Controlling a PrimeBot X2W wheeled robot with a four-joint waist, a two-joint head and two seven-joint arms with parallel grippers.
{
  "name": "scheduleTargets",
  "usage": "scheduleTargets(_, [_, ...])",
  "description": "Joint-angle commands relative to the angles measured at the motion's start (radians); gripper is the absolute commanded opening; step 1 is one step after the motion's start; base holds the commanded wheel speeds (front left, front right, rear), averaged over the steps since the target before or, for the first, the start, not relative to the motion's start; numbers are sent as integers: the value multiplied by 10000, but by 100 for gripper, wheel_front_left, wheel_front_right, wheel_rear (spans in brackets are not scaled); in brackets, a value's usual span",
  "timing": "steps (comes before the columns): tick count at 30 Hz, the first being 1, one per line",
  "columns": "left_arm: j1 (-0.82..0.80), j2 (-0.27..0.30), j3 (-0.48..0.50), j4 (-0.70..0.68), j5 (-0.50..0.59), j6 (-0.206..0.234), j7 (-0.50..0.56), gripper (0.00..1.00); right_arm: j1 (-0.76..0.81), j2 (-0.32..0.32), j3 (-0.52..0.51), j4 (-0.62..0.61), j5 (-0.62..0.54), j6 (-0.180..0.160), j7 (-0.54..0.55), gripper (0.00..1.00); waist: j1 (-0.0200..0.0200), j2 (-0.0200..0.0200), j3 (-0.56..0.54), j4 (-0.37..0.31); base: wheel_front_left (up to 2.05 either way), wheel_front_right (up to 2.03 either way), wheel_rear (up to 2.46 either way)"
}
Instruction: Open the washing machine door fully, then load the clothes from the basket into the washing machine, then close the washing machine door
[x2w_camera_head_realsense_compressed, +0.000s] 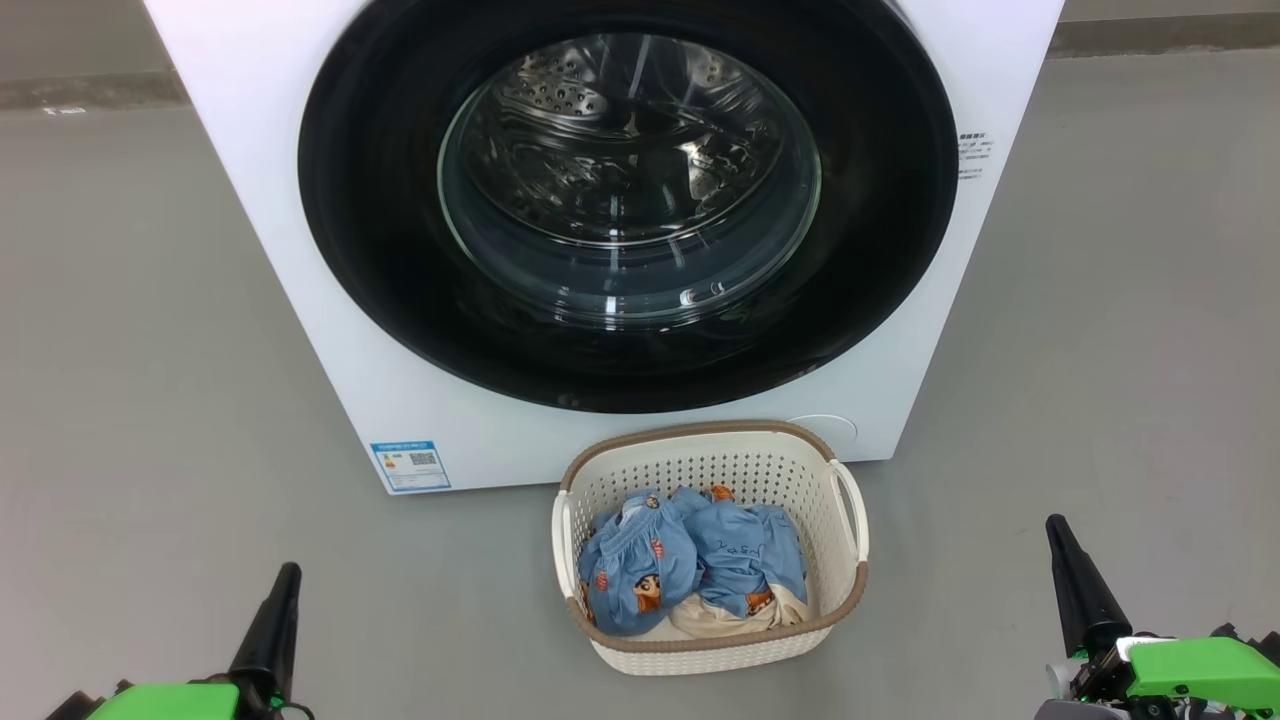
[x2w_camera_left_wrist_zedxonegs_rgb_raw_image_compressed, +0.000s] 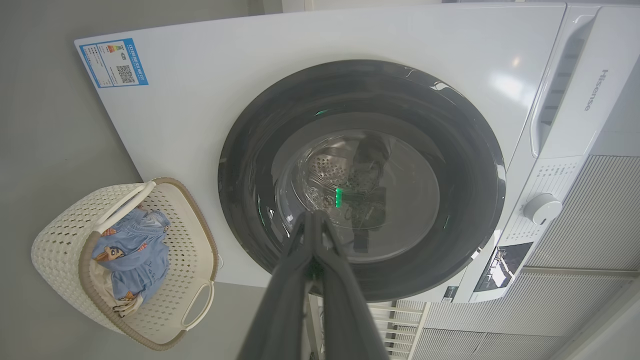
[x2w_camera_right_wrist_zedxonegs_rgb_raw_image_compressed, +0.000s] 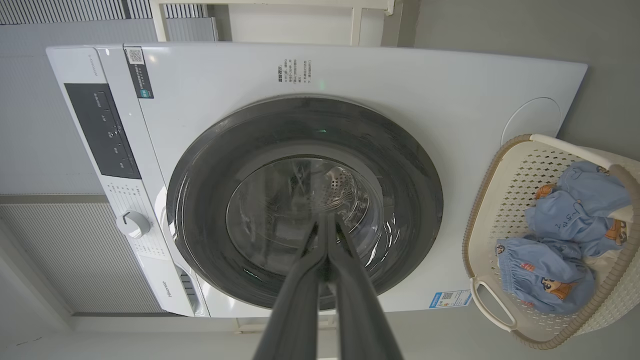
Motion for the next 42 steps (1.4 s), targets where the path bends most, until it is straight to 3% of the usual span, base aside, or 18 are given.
scheduleTargets(1, [-417, 130, 357, -251, 152, -31, 59, 0, -447, -43, 218, -278, -50, -9, 81, 0, 0, -1, 0, 0, 0, 0, 0])
scheduleTargets(35, [-417, 125, 364, -251, 157, -31, 64, 0, -447, -41, 216, -278, -52, -9, 83, 0, 0, -1, 0, 0, 0, 0, 0])
scheduleTargets(36, [2, -4, 2, 9, 12, 0, -1, 100, 1, 4, -2, 9, 0, 0, 0, 100, 0, -1, 0, 0, 0, 0, 0])
scheduleTargets(42, [153, -69, -47, 135, 52, 1, -105, 100, 115, 45, 71, 211, -45, 2, -107, 100, 6, -1, 8, 8, 0, 0, 0])
